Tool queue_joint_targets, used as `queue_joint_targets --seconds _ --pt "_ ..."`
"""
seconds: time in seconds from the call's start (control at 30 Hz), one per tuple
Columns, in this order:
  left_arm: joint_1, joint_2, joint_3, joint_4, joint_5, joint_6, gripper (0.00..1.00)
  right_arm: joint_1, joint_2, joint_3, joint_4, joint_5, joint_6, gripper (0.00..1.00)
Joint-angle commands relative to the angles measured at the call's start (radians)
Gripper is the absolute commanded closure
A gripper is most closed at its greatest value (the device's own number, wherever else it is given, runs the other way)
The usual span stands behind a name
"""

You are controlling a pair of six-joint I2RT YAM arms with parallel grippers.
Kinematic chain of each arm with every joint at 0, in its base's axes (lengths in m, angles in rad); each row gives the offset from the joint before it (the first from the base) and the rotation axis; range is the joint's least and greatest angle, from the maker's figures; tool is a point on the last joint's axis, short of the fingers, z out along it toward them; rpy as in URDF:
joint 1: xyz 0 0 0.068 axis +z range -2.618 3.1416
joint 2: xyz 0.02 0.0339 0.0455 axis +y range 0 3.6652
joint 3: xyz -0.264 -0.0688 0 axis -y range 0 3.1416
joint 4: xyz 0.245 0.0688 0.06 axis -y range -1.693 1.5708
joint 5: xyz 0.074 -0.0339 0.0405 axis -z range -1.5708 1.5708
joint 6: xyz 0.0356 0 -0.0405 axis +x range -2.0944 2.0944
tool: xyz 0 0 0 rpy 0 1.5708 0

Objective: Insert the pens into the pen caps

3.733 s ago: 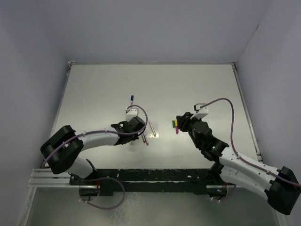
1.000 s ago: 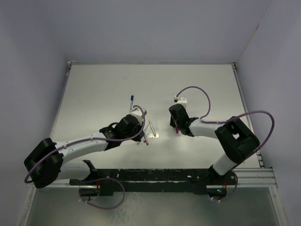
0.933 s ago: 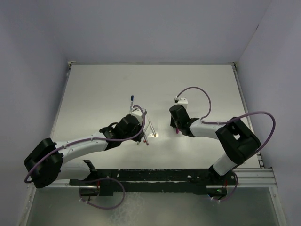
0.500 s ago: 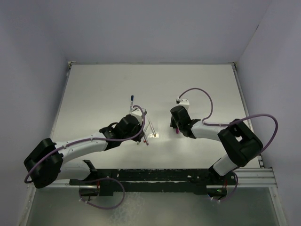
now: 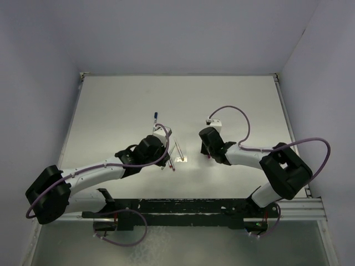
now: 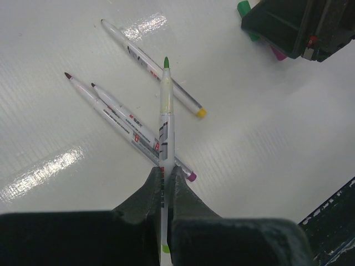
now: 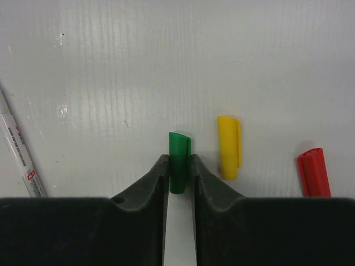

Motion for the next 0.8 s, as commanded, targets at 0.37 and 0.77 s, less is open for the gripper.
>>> queue_joint_targets --seconds 0.37,0.77 --pt "-0.001 0.0 0.008 0.031 -0.017 -0.013 1.0 0.02 0.026 0.029 -0.098 -0.005 0.043 1.0" --pt "0.0 0.007 0.011 0.024 -0.029 -0.009 1.0 0.021 0.045 0.114 0.001 -0.063 -0.033 1.0"
